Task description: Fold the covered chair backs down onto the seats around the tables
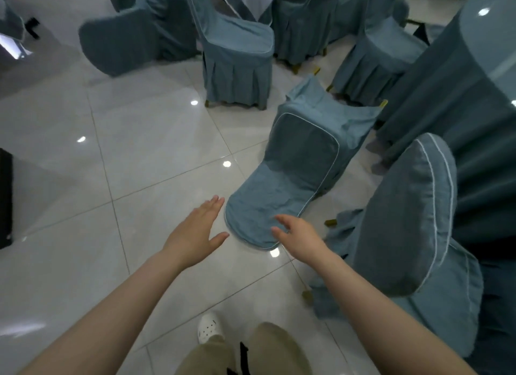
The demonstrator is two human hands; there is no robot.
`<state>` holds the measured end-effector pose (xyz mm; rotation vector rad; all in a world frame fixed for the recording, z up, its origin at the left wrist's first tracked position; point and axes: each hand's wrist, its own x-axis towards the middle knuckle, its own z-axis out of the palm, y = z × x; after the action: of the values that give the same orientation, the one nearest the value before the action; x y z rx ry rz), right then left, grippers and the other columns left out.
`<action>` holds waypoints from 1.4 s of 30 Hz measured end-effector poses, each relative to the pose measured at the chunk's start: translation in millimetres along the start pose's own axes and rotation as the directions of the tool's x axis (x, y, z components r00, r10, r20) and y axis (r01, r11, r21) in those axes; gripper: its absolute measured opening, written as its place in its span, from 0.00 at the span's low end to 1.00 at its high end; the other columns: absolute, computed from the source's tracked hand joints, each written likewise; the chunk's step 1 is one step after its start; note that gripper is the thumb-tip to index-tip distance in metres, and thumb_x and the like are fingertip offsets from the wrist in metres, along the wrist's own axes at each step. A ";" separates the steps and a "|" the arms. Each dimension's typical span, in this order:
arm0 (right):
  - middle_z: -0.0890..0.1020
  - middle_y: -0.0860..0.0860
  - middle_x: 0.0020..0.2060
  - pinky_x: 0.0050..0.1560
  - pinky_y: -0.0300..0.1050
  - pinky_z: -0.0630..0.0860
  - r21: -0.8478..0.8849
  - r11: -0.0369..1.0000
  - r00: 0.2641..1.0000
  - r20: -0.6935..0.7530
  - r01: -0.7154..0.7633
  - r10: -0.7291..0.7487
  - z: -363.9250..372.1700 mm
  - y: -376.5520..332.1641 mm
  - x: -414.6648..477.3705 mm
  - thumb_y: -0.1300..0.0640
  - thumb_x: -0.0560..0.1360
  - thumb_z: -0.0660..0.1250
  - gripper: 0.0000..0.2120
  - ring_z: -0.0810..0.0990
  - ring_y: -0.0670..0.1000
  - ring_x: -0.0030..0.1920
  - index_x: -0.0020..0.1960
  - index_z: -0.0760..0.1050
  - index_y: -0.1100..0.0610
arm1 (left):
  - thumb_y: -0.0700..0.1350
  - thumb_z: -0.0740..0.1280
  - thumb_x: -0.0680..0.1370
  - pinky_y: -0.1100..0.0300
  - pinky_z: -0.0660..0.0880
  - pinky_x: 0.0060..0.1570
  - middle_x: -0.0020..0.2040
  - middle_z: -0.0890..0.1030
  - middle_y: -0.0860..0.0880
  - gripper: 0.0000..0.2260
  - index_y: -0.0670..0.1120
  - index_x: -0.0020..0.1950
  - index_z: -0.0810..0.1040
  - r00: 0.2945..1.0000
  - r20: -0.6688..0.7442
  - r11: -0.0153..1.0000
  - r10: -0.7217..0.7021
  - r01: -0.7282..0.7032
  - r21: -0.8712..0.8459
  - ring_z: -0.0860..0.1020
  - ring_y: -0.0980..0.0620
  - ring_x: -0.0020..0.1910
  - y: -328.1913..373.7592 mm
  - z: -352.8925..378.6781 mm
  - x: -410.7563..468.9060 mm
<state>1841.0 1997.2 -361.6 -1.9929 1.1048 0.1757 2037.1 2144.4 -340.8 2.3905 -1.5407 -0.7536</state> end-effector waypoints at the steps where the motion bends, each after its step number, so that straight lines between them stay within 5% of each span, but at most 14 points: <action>1: 0.73 0.49 0.68 0.66 0.45 0.67 0.007 1.000 1.000 -0.016 -0.022 0.022 1.0 -3.4 6.6 0.47 0.78 0.61 0.24 0.71 0.50 0.67 0.72 0.67 0.53 | 0.57 0.59 0.79 0.60 0.50 0.72 0.78 0.47 0.54 0.33 0.52 0.77 0.44 1.000 0.017 1.000 0.016 -0.016 0.001 0.49 0.55 0.76 -6.5 -7.1 11.7; 5: 0.74 0.50 0.68 0.66 0.44 0.67 0.081 0.990 0.990 -0.069 -0.118 0.123 2.4 -7.5 35.4 0.47 0.78 0.62 0.24 0.72 0.50 0.66 0.71 0.67 0.55 | 0.57 0.60 0.78 0.57 0.53 0.73 0.78 0.49 0.54 0.33 0.52 0.77 0.46 0.995 0.091 0.999 0.039 -0.036 -0.035 0.51 0.55 0.76 -26.4 -29.6 56.0; 15: 0.76 0.51 0.65 0.60 0.38 0.67 0.284 0.904 0.935 -0.055 -0.321 0.350 0.6 25.5 172.6 0.48 0.77 0.65 0.23 0.75 0.49 0.63 0.69 0.71 0.56 | 0.53 0.63 0.78 0.56 0.62 0.68 0.76 0.60 0.53 0.30 0.53 0.77 0.53 0.978 0.156 0.952 -0.141 0.177 -0.250 0.62 0.51 0.73 -66.5 -47.0 210.1; 19: 0.78 0.53 0.62 0.63 0.44 0.71 0.363 0.851 0.902 -0.061 -0.379 0.428 0.7 54.0 226.6 0.51 0.77 0.66 0.20 0.76 0.51 0.62 0.66 0.73 0.56 | 0.52 0.63 0.78 0.55 0.63 0.67 0.75 0.61 0.53 0.29 0.53 0.76 0.55 0.958 0.226 0.936 -0.175 0.233 -0.263 0.63 0.50 0.72 -84.8 -24.3 271.3; 32: 0.80 0.54 0.57 0.60 0.43 0.70 0.636 0.486 0.633 0.007 -0.600 0.774 122.6 215.0 354.7 0.54 0.75 0.69 0.20 0.78 0.51 0.56 0.65 0.73 0.58 | 0.49 0.66 0.77 0.51 0.63 0.67 0.74 0.65 0.49 0.28 0.48 0.75 0.61 0.883 0.411 0.921 -0.227 0.332 -0.204 0.66 0.48 0.71 -198.7 172.4 459.2; 42: 0.74 0.57 0.66 0.64 0.45 0.68 0.693 0.327 0.527 0.089 -0.642 0.845 256.9 334.6 442.3 0.53 0.74 0.70 0.28 0.74 0.54 0.65 0.71 0.67 0.60 | 0.48 0.69 0.75 0.50 0.65 0.66 0.72 0.68 0.46 0.29 0.47 0.74 0.63 0.804 0.486 0.890 -0.341 0.443 -0.107 0.68 0.46 0.69 -310.4 342.4 533.2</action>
<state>1920.3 1809.4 -937.9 -0.7158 1.9381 -0.0485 2280.6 1839.6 -928.8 2.5050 -0.9995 -1.5850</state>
